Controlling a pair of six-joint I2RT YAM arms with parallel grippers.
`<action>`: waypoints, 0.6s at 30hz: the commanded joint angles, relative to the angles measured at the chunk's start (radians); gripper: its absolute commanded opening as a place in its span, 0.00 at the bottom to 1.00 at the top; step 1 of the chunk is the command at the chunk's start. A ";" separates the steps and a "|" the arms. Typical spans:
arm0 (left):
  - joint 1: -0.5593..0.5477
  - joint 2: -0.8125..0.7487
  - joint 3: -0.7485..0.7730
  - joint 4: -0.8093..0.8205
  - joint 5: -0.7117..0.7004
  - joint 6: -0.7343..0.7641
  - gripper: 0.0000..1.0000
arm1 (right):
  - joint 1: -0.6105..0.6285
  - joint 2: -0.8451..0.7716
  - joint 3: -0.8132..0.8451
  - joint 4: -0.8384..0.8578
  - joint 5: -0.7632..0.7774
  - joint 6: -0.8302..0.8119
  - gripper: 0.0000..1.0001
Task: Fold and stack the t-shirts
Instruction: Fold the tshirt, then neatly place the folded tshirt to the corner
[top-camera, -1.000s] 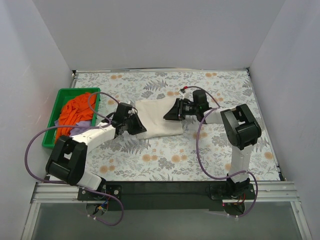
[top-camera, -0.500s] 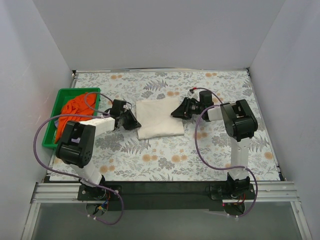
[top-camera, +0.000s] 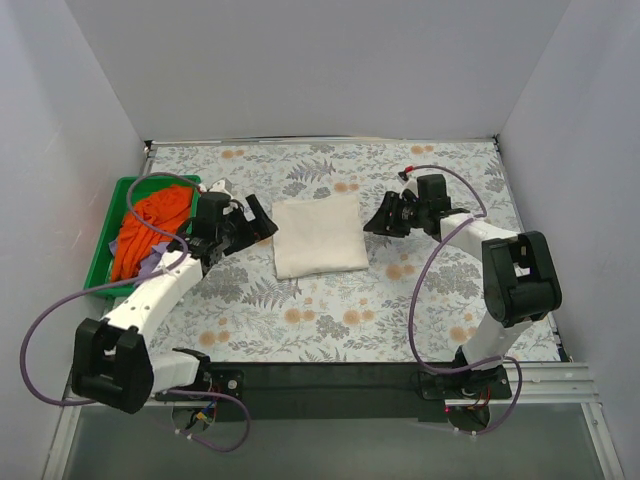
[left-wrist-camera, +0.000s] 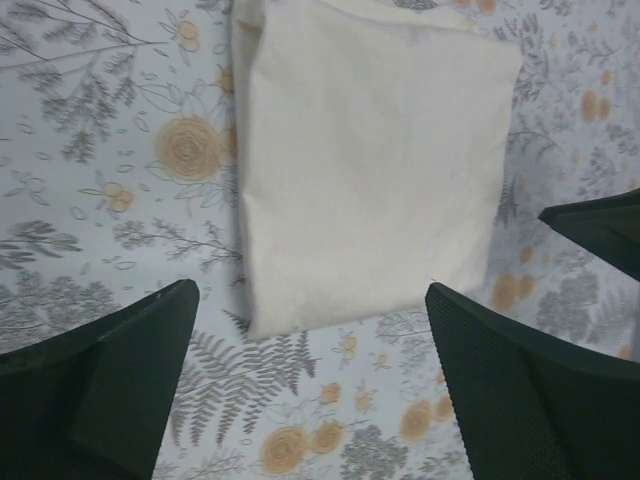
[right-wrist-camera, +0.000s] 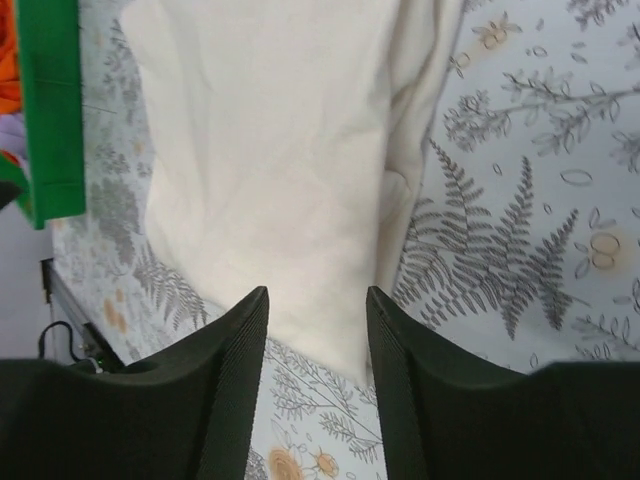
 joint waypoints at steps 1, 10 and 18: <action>-0.005 -0.100 -0.020 -0.138 -0.166 0.055 0.98 | 0.037 -0.034 0.013 -0.244 0.140 -0.130 0.46; -0.003 -0.328 -0.033 -0.244 -0.292 0.009 0.98 | 0.103 0.057 0.074 -0.283 0.183 -0.160 0.46; -0.003 -0.361 -0.061 -0.247 -0.290 0.001 0.95 | 0.131 0.187 0.169 -0.298 0.201 -0.183 0.32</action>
